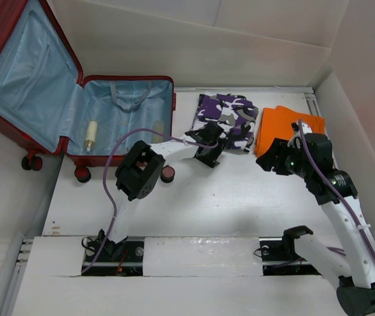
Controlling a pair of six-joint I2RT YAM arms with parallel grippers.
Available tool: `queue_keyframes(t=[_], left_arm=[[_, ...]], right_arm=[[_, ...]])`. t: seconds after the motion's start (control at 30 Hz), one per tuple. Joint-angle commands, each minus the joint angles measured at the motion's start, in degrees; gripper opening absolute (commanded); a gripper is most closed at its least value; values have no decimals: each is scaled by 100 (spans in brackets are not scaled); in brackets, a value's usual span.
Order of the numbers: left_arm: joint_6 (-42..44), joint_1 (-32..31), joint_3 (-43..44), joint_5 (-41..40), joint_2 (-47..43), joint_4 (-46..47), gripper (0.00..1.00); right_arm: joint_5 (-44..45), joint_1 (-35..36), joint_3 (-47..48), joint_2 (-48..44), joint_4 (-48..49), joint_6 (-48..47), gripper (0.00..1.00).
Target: Pack the luggage
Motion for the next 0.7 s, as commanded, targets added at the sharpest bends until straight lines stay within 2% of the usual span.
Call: queue_keyframes(t=[0.0, 0.23, 0.43, 0.57, 0.67], left_arm=[[-941, 15, -131, -314, -84, 366, 63], [-1723, 190, -192, -797, 189, 260, 63], [-2207, 190, 632, -1131, 751, -372, 61], [-2401, 190, 862, -1193, 1068, -286, 61], [-2488, 190, 950, -1193, 1182, -232, 58]], right_arm=[[-360, -29, 235, -102, -140, -162, 61], [-572, 349, 121, -207, -87, -162, 61], [-572, 673, 121, -260, -26, -215, 61], [-519, 893, 59, -322, -26, -215, 61], [-519, 946, 7, -383, -26, -215, 61]])
